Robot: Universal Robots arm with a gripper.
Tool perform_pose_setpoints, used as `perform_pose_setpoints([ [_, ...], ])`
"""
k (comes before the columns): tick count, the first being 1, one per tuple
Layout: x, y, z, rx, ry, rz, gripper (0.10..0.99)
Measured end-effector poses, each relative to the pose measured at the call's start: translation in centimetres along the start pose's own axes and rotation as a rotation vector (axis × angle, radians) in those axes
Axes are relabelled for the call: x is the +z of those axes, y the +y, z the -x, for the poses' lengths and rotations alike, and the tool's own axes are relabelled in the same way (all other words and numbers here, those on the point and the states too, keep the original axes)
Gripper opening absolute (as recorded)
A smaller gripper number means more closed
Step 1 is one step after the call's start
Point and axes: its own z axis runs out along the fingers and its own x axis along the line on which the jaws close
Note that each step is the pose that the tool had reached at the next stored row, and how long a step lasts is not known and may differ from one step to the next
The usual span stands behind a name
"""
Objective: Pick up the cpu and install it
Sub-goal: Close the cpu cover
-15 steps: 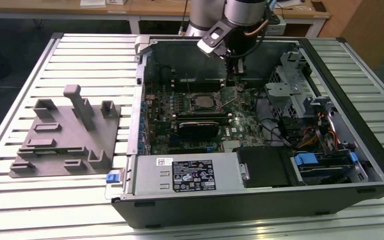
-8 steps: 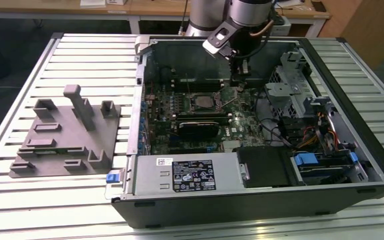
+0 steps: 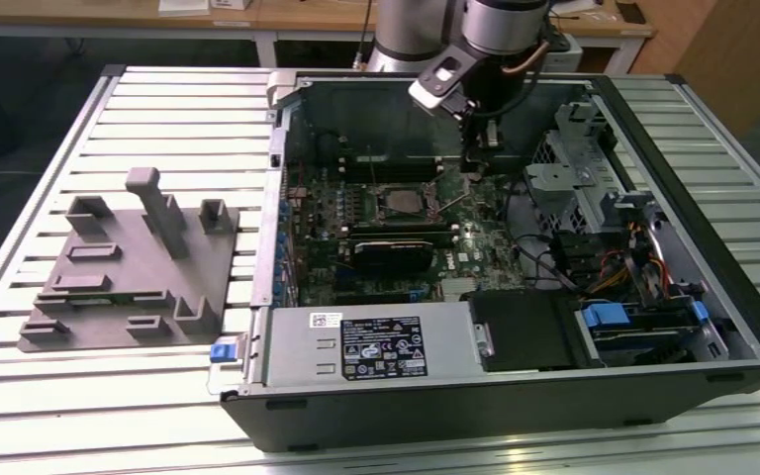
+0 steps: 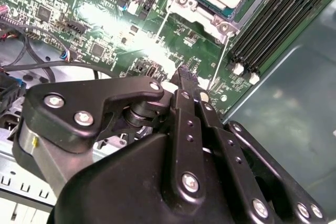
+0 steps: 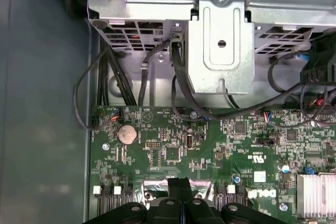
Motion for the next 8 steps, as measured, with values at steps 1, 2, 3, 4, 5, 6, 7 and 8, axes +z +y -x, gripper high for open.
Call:
perform_pose_setpoints([
  [1, 0.03, 0.09, -0.01, 0.0, 0.0, 0.0, 0.106],
  [2, 0.06, 0.15, -0.03, 0.0, 0.0, 0.0, 0.106],
  [3, 0.08, 0.2, -0.05, 0.0, -0.0001, 0.0, 0.106],
  [4, 0.11, 0.24, -0.08, 0.0, 0.0, 0.0, 0.106],
  [5, 0.13, 0.29, -0.13, 0.0, 0.0, 0.0, 0.106],
  [6, 0.17, 0.36, -0.16, 0.0, 0.0001, 0.0, 0.106],
  [7, 0.21, 0.43, -0.19, 0.0, 0.0002, 0.0, 0.106],
  [8, 0.24, 0.52, -0.23, 0.0, 0.0001, 0.0, 0.106],
])
